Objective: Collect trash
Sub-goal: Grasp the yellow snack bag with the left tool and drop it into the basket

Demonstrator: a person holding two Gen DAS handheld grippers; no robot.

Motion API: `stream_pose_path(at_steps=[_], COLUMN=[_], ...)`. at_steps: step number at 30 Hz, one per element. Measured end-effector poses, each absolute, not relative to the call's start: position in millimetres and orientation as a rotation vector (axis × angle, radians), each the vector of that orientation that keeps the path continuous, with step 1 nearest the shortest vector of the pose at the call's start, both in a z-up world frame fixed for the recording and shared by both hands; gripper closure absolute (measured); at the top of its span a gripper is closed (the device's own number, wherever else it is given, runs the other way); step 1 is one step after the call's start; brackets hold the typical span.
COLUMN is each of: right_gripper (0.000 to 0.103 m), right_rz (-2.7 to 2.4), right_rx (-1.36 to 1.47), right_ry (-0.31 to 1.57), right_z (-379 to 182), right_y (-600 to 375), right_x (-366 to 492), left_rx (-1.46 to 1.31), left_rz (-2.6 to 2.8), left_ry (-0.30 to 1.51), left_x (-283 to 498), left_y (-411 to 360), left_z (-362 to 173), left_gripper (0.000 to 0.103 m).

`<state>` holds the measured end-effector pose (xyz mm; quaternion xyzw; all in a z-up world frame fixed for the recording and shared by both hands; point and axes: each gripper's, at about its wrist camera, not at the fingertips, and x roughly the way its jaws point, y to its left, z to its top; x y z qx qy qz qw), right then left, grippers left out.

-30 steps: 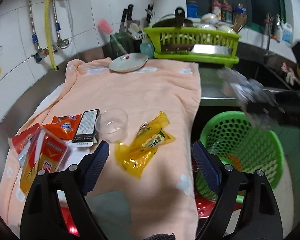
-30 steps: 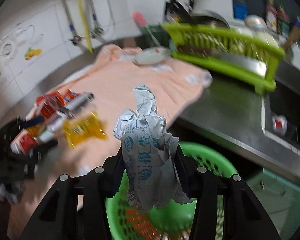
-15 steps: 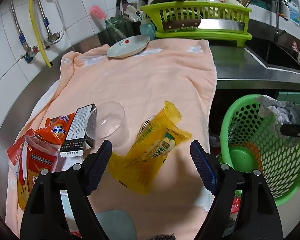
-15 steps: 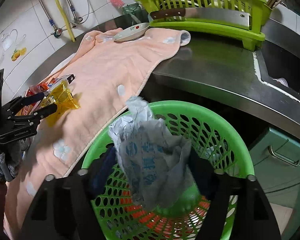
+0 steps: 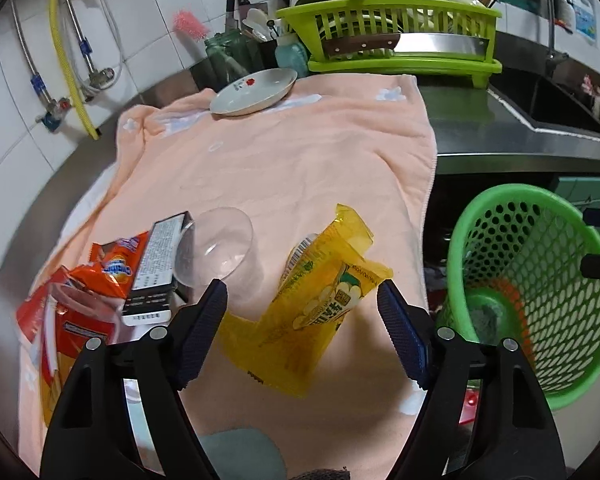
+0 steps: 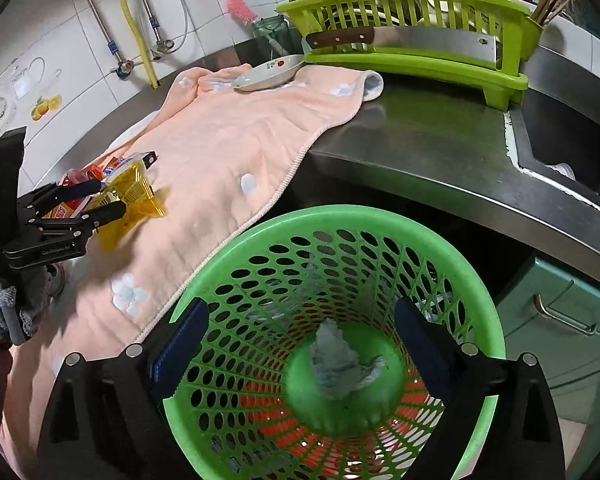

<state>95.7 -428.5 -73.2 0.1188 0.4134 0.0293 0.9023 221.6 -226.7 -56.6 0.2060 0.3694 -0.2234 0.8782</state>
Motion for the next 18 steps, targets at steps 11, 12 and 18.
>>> stream_pose_path(at_steps=[11,12,18], right_gripper=[0.012,0.012,0.012], right_rz=[0.051,0.047,0.014], right_rx=[0.284,0.287,0.292], right_ry=[0.828,0.825,0.799], right_z=[-70.0,-69.7,-63.7], right_y=[-438.7,-440.2,-451.0], right_x=[89.3,88.0,75.1], left_rx=[0.481,0.480,0.431], left_rz=[-0.428,-0.426,-0.498], left_ry=[0.779,0.775,0.734], left_x=[225.5,223.5,193.5], left_y=[-229.8,-229.6,-236.3], left_z=[-67.9,-66.3,-42.0], left_gripper=[0.059,0.061,0.064])
